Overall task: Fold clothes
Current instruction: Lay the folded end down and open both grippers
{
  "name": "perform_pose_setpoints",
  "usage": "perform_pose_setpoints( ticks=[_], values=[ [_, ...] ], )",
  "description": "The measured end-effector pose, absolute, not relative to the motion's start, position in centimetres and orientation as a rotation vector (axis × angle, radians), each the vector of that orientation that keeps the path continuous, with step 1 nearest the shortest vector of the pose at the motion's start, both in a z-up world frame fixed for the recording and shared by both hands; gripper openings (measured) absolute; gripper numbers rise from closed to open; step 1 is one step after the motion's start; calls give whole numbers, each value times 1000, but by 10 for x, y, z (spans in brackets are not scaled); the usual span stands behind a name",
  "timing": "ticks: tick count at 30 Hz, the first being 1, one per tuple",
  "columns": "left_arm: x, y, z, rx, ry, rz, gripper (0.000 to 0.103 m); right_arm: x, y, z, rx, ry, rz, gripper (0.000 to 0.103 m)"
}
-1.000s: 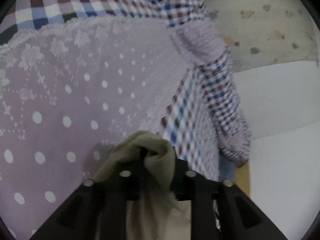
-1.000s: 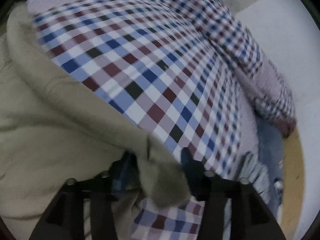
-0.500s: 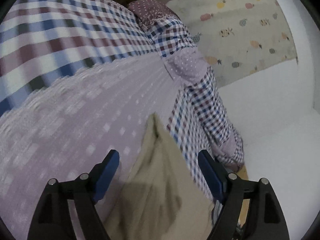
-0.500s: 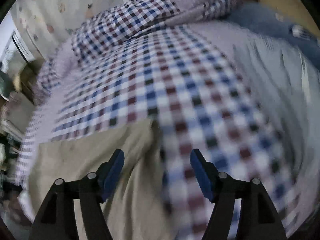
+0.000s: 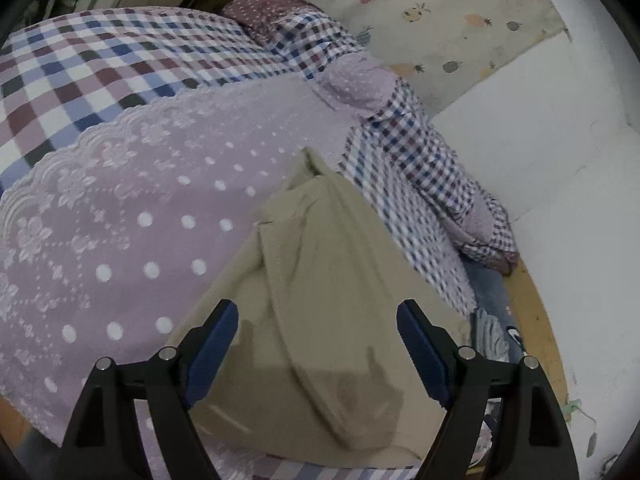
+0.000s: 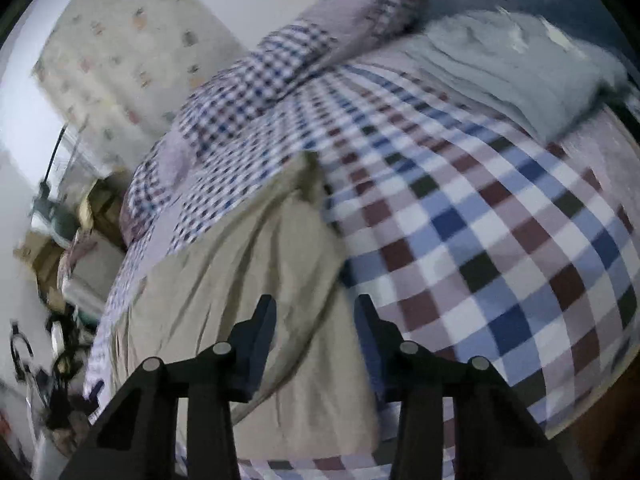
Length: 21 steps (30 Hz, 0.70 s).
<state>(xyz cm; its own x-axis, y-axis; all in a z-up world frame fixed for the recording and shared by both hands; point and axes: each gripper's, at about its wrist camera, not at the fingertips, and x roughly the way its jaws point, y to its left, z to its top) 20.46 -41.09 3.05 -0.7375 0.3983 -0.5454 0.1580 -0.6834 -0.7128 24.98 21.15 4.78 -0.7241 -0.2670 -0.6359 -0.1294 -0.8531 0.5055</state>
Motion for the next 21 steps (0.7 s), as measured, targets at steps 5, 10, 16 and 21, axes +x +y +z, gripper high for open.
perform_pose_setpoints(
  ticks=[5,10,16,21],
  values=[
    [217,-418,19,-1099,-1245,2528,85,252,187,36,1209,-668,-2696,45],
    [218,-409,16,-1124,-1198,2550,85,258,174,26,1226,-622,-2652,46],
    [223,-408,12,-1140,-1195,2568,85,255,174,24,1241,-615,-2653,52],
    [219,-400,14,-1068,-1199,2468,85,256,184,23,1200,-733,-2618,53]
  ],
)
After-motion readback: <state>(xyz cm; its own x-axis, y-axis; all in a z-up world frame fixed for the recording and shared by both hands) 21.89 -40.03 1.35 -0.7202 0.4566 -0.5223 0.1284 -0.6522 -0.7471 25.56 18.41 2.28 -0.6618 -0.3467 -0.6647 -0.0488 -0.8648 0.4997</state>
